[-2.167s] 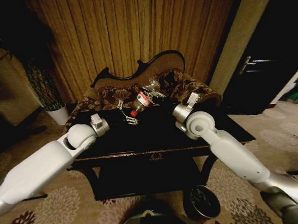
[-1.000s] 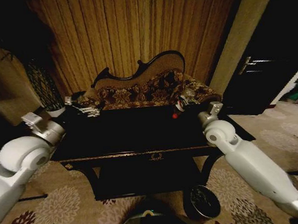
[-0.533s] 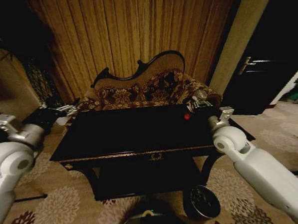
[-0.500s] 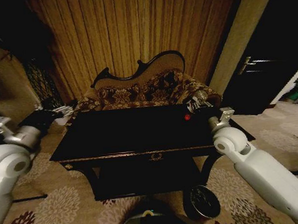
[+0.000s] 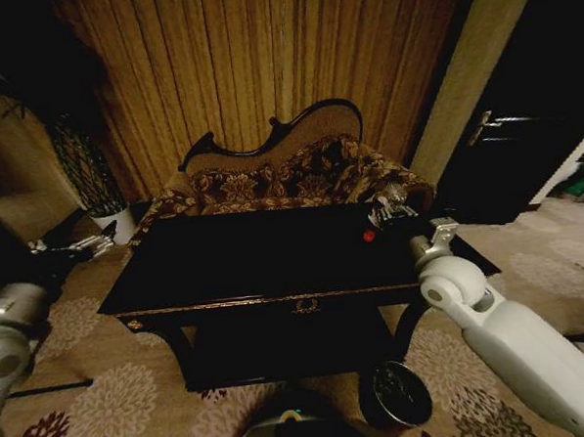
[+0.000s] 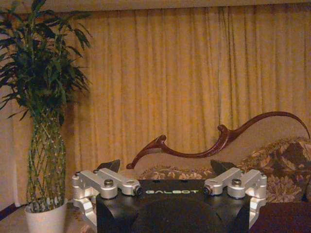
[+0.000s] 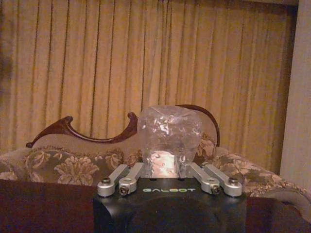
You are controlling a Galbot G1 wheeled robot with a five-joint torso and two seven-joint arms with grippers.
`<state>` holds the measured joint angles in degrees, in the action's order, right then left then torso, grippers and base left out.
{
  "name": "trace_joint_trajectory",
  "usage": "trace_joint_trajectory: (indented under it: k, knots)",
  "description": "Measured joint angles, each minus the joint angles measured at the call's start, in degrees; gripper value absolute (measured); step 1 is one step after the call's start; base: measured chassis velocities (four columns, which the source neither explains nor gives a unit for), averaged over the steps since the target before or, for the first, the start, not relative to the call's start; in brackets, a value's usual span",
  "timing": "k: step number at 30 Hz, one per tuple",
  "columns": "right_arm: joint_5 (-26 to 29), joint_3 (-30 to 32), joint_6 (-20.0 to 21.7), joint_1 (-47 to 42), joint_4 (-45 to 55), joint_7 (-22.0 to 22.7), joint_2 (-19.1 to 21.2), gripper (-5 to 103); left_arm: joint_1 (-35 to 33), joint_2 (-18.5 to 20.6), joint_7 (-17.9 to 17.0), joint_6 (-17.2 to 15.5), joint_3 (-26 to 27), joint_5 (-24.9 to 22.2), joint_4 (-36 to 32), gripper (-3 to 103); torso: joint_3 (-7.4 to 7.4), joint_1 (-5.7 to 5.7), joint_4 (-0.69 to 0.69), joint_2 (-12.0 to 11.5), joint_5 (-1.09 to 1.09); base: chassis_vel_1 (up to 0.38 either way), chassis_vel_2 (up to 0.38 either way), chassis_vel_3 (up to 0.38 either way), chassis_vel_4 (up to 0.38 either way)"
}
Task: Move to the front of the table and place the trash on the table into the trash bin.
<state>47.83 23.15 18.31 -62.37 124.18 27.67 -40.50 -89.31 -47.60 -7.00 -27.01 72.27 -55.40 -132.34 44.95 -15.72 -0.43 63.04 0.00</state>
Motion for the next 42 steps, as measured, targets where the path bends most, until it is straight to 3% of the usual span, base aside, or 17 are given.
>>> trace_joint_trajectory:
  k: [17,42]
  knots:
    - [-0.3,5.5,0.2,-5.7,3.9,-0.2,0.5,25,-0.6,0.3,1.1,-0.3,-0.1,0.3,-1.5,100,0.00,-0.01,0.00,0.0,0.00,0.000,0.000,0.000,0.000]
    - [-0.3,5.9,-0.4,-6.5,3.5,-0.3,0.2,25,-0.1,0.4,1.5,0.1,-1.4,0.7,-1.0,100,0.00,-0.01,0.02,0.0,0.00,0.097,-0.092,-0.089,0.092]
